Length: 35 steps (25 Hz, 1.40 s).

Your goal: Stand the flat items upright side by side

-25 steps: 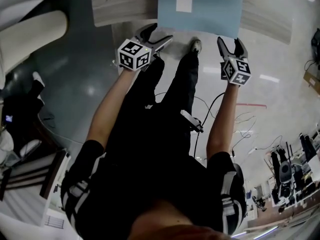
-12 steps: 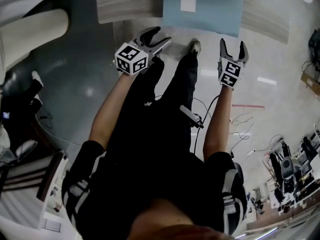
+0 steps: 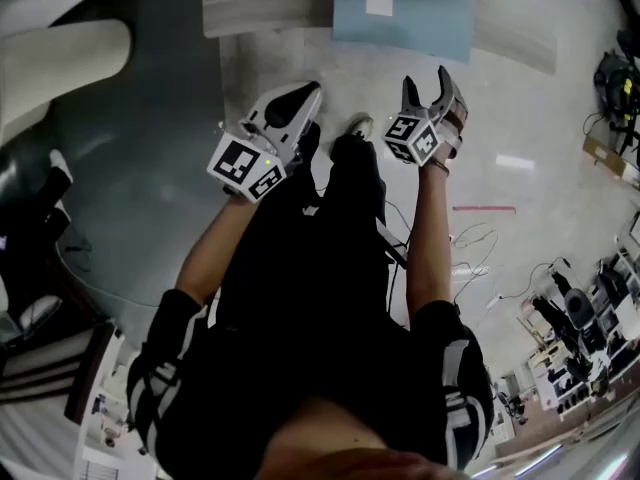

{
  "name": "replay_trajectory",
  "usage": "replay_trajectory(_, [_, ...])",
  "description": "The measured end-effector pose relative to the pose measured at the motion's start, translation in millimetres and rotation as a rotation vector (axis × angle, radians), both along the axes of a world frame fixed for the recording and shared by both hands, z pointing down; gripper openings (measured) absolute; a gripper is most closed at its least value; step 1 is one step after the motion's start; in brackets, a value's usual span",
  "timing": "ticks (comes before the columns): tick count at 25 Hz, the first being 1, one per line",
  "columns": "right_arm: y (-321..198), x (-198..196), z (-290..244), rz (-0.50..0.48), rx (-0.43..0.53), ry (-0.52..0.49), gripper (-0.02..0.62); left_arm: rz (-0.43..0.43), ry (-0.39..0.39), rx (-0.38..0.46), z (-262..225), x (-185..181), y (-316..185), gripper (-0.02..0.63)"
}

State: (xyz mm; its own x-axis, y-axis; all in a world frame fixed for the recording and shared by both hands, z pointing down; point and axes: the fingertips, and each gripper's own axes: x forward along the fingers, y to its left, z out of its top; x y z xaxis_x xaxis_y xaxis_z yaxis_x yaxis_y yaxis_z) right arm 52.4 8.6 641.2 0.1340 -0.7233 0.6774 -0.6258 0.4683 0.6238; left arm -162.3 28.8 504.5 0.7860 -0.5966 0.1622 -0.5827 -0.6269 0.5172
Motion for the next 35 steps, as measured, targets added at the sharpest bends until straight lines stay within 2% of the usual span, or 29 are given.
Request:
replay_trajectory(3, [2,-5,19,-0.092,-0.016,0.179,0.35,-0.043,0.019,0.008,-17,5,17,0.025])
replay_trajectory(5, [1,-10,32,-0.144,-0.012,0.256,0.35,-0.062,0.037,0.011,-24,9,29,0.025])
replay_trajectory(9, [-16,-2,50,-0.203,0.043,0.34,0.359,-0.083,0.064,0.037,-27,33,49,0.025])
replay_trajectory(12, [-29,12,62,-0.229,0.094,0.376,0.36,-0.08,0.032,0.082,-22,58,64,0.025])
replay_trajectory(15, [-45,12,69,-0.239,0.144,0.431,0.374,-0.072,0.012,0.111,-17,60,74,0.025])
replay_trajectory(23, [-81,-6,96,-0.295,0.127,0.538,0.397,-0.122,0.033,0.125,-3,44,87,0.025])
replay_trajectory(32, [-105,-1,94,-0.226,0.152,0.516,0.405,-0.142,0.047,0.135,-10,46,97,0.025])
replay_trajectory(35, [-101,-5,91,-0.217,0.166,0.5,0.373,-0.154,0.051,0.141,-15,38,99,0.025])
